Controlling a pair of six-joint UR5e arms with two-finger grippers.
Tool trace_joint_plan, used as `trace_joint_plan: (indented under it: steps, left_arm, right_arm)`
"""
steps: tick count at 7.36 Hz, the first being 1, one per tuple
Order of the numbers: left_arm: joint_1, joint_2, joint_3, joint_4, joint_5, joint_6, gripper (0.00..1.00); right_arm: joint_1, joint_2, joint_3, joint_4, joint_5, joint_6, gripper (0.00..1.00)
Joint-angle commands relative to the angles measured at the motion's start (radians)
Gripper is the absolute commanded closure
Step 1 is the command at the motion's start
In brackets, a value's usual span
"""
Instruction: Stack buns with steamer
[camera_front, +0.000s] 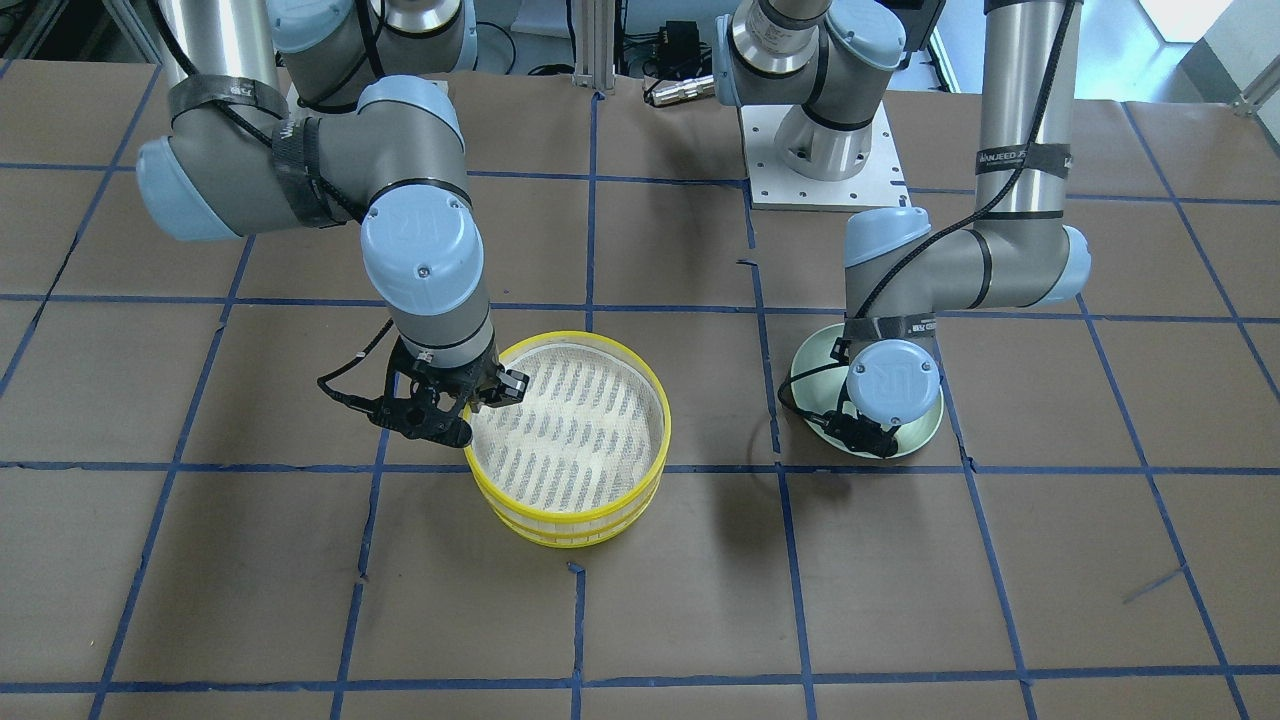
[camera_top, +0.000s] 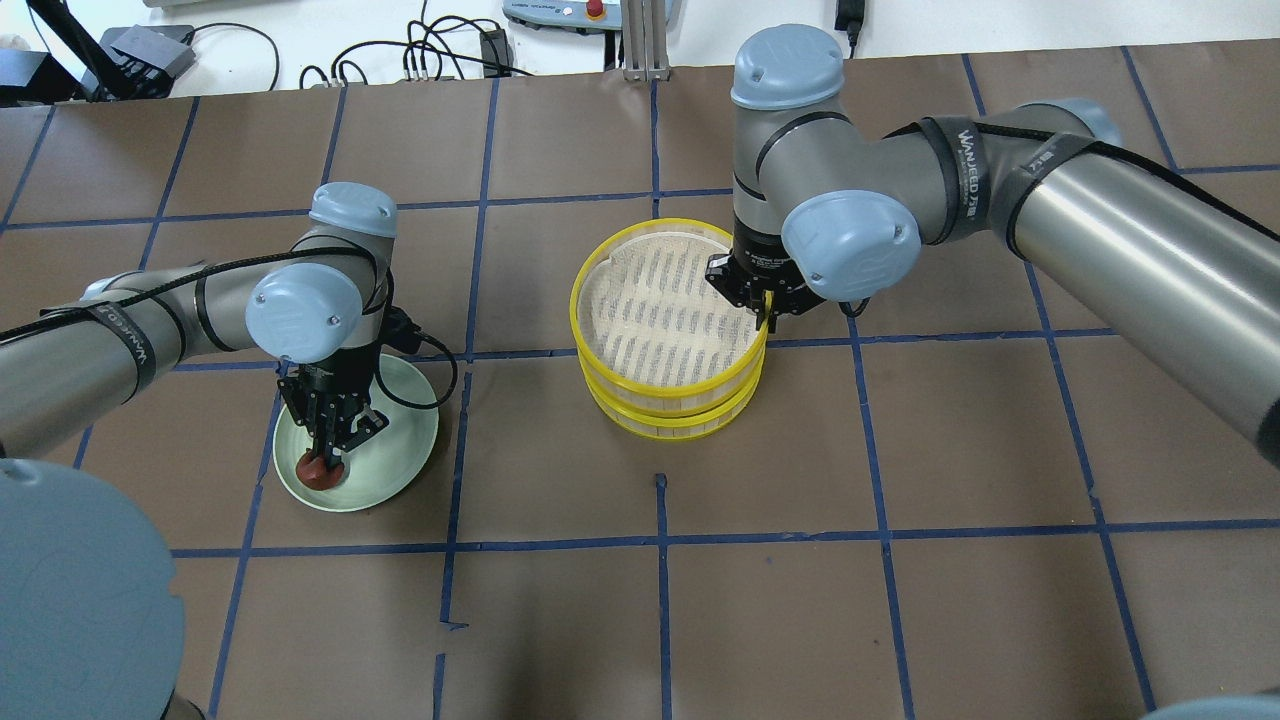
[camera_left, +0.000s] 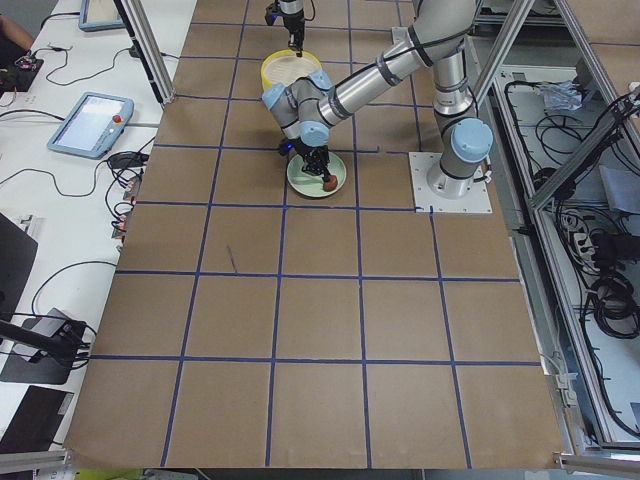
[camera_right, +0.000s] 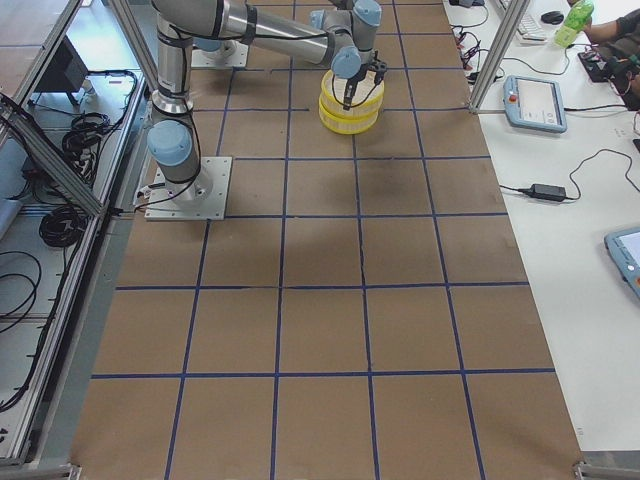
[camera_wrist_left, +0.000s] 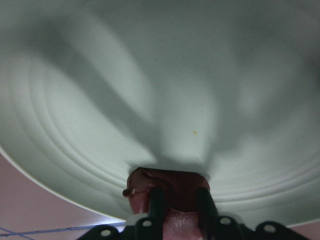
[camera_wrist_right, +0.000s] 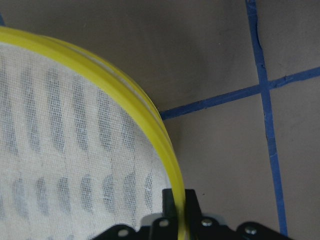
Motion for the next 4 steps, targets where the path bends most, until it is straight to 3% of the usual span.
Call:
trace_joint_plan:
  steps: [1,2,3,4]
  left_arm:
    - [0.0,0.048,0.053,-0.019,-0.152,0.016,0.99]
    - [0.0,0.076,0.111,-0.109,-0.246,0.024,0.99]
    - [0.0,0.102,0.147,-0.133,-0.425,0.004,0.99]
    - [0.003,0.11,0.141,-0.141,-0.601,-0.088,0.98]
  right_arm:
    - [0.0,-0.001,0.003,0.001,0.0,0.0,0.81]
    - [0.0,-0.001,0.005,-0.001,0.006,0.017,0.5]
    - [0.0,-0.002,0.014,0.001,-0.001,0.017,0.19]
    - [0.002,-0.007,0.019,0.004,0.0,0.017,0.01]
